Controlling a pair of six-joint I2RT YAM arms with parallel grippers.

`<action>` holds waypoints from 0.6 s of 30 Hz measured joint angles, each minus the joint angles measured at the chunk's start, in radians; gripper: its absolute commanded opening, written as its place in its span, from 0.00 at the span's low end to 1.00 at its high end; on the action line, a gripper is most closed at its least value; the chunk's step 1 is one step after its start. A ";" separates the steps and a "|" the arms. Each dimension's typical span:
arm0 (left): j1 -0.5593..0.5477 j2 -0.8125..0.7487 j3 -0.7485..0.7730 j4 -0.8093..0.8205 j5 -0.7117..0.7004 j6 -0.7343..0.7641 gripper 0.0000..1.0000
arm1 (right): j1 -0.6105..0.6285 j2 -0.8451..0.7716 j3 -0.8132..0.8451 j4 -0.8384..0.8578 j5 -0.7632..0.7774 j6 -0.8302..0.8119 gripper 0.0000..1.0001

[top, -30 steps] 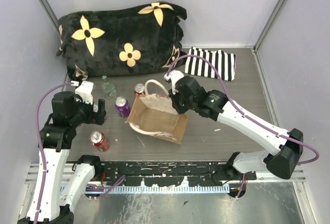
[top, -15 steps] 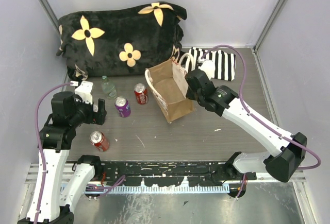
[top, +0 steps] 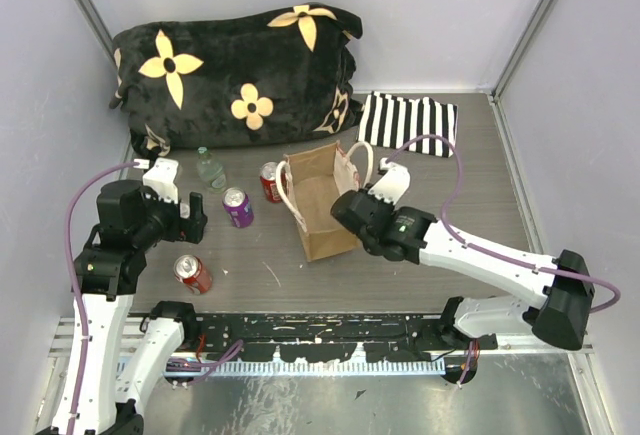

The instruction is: Place the beverage into the canvas bag

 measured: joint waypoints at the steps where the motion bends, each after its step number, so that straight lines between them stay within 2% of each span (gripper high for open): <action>1: 0.000 0.000 0.000 0.000 0.000 0.000 0.98 | 0.023 0.006 0.000 -0.003 0.015 0.023 0.01; 6: 0.000 -0.005 0.000 0.000 0.002 -0.004 0.98 | 0.121 0.044 0.000 -0.083 0.087 0.165 0.01; 18: 0.000 -0.011 -0.006 -0.005 0.007 -0.018 0.98 | 0.194 -0.011 -0.042 -0.274 0.191 0.518 0.01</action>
